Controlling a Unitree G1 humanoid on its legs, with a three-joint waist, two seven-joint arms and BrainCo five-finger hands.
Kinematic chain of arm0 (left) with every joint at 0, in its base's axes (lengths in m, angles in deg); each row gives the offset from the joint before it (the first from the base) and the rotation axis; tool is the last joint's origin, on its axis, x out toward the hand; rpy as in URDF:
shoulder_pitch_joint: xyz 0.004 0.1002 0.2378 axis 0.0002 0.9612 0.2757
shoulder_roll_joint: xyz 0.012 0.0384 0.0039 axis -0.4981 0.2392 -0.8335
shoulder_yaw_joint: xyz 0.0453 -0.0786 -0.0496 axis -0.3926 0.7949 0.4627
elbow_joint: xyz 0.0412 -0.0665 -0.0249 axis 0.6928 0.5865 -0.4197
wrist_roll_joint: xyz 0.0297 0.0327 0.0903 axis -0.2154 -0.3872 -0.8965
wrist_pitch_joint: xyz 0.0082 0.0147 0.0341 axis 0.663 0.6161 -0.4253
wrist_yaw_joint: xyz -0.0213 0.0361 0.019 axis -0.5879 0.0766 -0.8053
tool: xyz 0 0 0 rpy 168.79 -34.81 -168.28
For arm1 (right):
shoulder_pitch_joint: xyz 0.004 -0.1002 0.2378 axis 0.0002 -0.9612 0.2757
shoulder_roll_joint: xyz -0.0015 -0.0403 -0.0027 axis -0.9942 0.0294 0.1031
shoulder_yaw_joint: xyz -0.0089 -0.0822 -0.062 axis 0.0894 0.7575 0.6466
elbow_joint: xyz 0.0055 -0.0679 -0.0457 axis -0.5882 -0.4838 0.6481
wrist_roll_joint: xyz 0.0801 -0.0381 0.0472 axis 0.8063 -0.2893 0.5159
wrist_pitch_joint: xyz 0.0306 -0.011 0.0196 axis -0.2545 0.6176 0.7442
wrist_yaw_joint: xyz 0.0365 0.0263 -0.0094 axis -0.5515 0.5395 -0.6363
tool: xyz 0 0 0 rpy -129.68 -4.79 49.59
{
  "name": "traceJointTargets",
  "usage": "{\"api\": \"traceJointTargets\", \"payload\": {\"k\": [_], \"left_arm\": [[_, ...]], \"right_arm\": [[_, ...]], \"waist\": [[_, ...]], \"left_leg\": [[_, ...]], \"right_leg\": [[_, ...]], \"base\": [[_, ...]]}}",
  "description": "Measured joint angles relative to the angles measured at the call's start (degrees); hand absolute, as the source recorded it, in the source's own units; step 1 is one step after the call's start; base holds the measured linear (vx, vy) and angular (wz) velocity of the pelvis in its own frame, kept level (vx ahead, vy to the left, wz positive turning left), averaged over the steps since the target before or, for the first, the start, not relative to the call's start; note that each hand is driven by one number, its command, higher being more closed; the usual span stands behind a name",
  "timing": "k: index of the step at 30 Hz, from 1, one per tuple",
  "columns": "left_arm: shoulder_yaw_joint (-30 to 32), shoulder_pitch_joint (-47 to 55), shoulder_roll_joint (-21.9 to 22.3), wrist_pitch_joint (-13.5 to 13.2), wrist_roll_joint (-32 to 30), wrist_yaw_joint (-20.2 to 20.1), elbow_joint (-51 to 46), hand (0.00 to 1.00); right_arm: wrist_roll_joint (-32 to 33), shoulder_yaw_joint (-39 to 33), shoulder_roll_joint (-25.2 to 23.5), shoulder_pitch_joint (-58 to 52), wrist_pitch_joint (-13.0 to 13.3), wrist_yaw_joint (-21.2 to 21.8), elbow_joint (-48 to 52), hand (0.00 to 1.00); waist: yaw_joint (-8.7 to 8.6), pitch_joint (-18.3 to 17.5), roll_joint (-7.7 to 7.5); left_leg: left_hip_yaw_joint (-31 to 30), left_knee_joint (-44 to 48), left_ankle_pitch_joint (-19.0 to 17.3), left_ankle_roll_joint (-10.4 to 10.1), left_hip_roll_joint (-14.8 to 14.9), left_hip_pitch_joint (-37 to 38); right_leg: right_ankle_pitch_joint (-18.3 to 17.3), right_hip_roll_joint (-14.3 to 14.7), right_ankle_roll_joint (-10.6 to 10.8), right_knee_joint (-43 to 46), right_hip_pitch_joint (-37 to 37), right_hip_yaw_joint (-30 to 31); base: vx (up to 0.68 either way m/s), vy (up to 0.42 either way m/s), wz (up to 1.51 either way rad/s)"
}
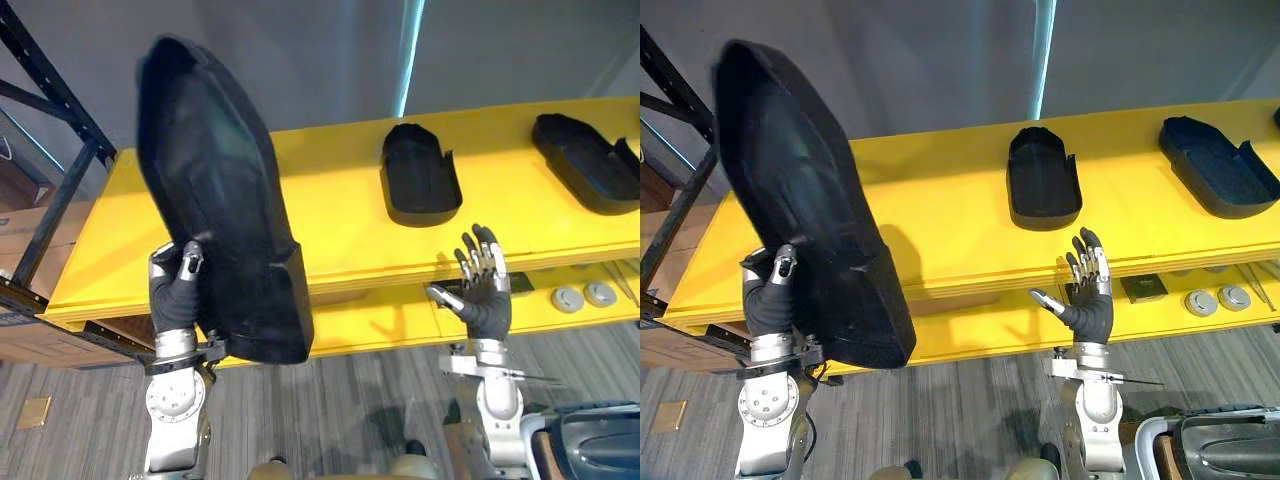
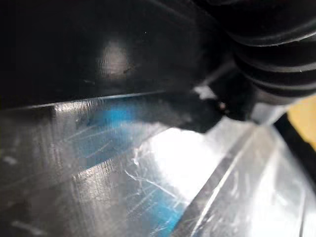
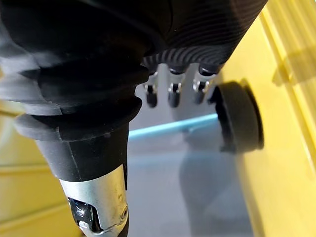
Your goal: Walk over and take plastic housings, then place them on the shelf
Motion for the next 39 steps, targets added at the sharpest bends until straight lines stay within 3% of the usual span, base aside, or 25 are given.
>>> {"api": "traceJointTargets", "payload": {"k": [3, 7, 12, 15, 17, 19, 22, 29, 39], "left_arm": [[1.1, -7.8, -5.2, 4.1, 0.1, 1.6, 11.2, 1.0], [4.7, -18.2, -11.0, 8.4, 2.6, 5.5, 29.4, 1.0], [7.0, -30.0, -17.8, 10.4, 11.1, 9.0, 45.9, 1.0], [7.0, -34.8, -19.6, 12.4, 16.7, 8.3, 49.4, 1.0], [6.9, -37.0, -20.1, 14.5, 18.8, 7.3, 51.6, 1.0], [6.9, -39.4, -20.3, 17.1, 22.0, 6.7, 54.3, 1.0], [6.8, -42.0, -20.8, 20.0, 24.2, 6.2, 56.5, 1.0], [6.8, -43.8, -20.9, 26.7, 25.2, 5.1, 57.7, 1.0], [6.8, -48.3, -25.2, 30.0, 17.9, 5.1, 57.8, 1.0]], "right_arm": [[0.1, 1.7, 2.3, 2.2, -0.9, 2.3, 1.7, 0.0], [2.4, 4.2, 4.8, 3.3, -3.5, 6.7, 6.0, 0.0], [4.6, 6.0, 9.4, 2.5, -7.9, 12.9, 8.0, 0.0], [6.8, 8.3, 11.2, 2.0, -10.0, 16.3, 8.2, 0.0], [7.7, 9.2, 12.2, 2.0, -10.1, 18.0, 8.6, 0.0], [9.2, 10.4, 13.6, 2.1, -10.1, 19.5, 11.3, 0.0], [11.0, 12.2, 14.5, 2.7, -10.4, 21.0, 14.0, 0.0], [11.1, 19.2, 14.9, 2.9, -11.6, 20.7, 17.3, 0.0], [10.6, 21.5, 16.8, 5.6, -10.9, 18.4, 22.0, 0.0]], "waist": [[-0.29, 0.0, 0.02], [-2.25, 0.3, 0.47], [-5.33, 1.5, 2.6], [-7.32, 2.2, 4.08], [-7.83, 2.5, 4.58], [-9.39, 4.2, 5.45], [-10.52, 5.8, 5.49], [-10.57, 8.0, 5.61], [-10.45, 11.3, 5.5]], "left_leg": [[0.3, -0.1, 0.0, 0.0, -0.1, 0.7], [1.7, -0.1, 0.1, 0.1, -0.3, 0.8], [3.6, -0.4, 0.7, 0.8, -0.8, 1.0], [3.8, -1.9, 1.5, 0.8, -1.1, 1.1], [4.6, -2.1, 1.9, 1.2, -1.3, 1.1], [5.3, -2.1, 1.9, 1.2, -1.5, 1.3], [6.3, -2.1, 2.2, 1.4, -1.7, 0.6], [7.1, -3.1, 3.1, 1.0, -2.3, -1.5], [8.7, -1.9, 3.3, 0.8, -2.4, -3.6]], "right_leg": [[0.3, -0.1, 0.0, 0.0, 0.1, 0.5], [0.6, -0.2, 0.5, 0.2, -1.3, 2.4], [1.1, -0.3, 0.7, 0.9, -3.9, 5.9], [1.1, -0.1, 0.7, 1.7, -5.7, 7.3], [1.1, -0.1, 0.7, 2.6, -7.0, 8.6], [1.1, -0.1, 0.7, 3.5, -7.8, 9.7], [0.8, 0.0, 0.8, 5.3, -10.3, 11.3], [0.3, -0.2, 1.0, 9.0, -15.2, 12.7], [-1.0, -0.3, 0.8, 13.5, -19.5, 14.3]], "base": [[-0.05, 0.011, -0.1], [-0.06, 0.015, -0.2], [-0.03, 0.01, -0.3], [-0.02, -0.017, -0.21], [-0.02, -0.009, -0.25], [-0.04, -0.012, -0.2], [-0.09, -0.016, -0.16], [-0.08, -0.02, -0.02], [-0.02, -0.009, -0.02]]}}
